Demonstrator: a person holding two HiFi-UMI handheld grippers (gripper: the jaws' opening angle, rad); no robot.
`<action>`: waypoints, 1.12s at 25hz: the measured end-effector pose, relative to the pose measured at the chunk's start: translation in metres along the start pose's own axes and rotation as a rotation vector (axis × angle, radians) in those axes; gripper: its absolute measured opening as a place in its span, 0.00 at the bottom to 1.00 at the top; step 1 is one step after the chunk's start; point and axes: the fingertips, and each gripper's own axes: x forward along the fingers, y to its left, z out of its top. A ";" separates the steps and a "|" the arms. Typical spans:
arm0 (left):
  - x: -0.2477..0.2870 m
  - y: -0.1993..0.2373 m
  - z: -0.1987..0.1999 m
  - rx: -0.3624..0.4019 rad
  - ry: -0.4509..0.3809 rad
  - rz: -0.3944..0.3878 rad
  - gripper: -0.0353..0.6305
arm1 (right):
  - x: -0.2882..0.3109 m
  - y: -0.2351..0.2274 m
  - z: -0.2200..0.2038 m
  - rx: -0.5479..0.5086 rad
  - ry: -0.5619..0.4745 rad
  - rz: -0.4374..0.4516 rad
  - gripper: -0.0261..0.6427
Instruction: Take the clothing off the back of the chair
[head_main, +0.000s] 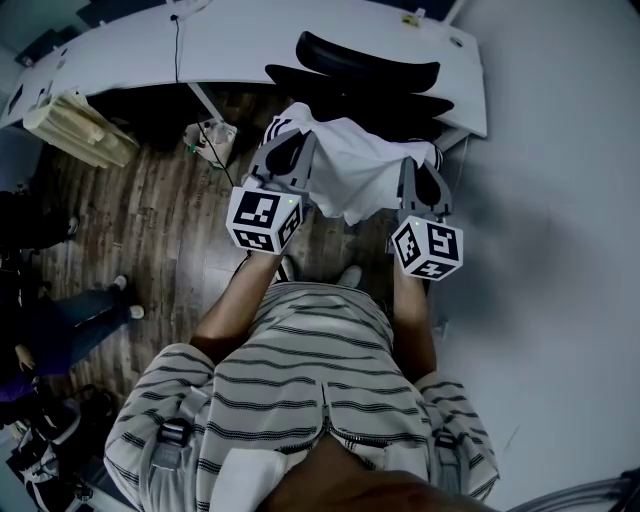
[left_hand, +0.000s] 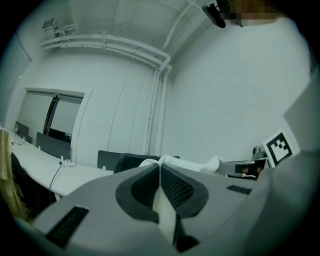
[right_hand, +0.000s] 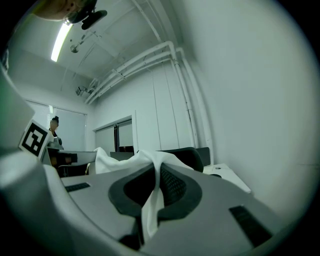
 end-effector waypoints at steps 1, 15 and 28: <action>0.000 0.000 -0.001 0.000 0.000 0.001 0.10 | 0.000 0.000 -0.002 0.000 0.002 0.000 0.08; -0.008 -0.008 -0.021 0.024 0.016 0.002 0.10 | -0.008 0.002 -0.024 0.013 0.024 0.006 0.08; -0.017 -0.013 -0.036 0.038 0.026 0.003 0.10 | -0.017 0.006 -0.036 0.003 0.029 0.008 0.08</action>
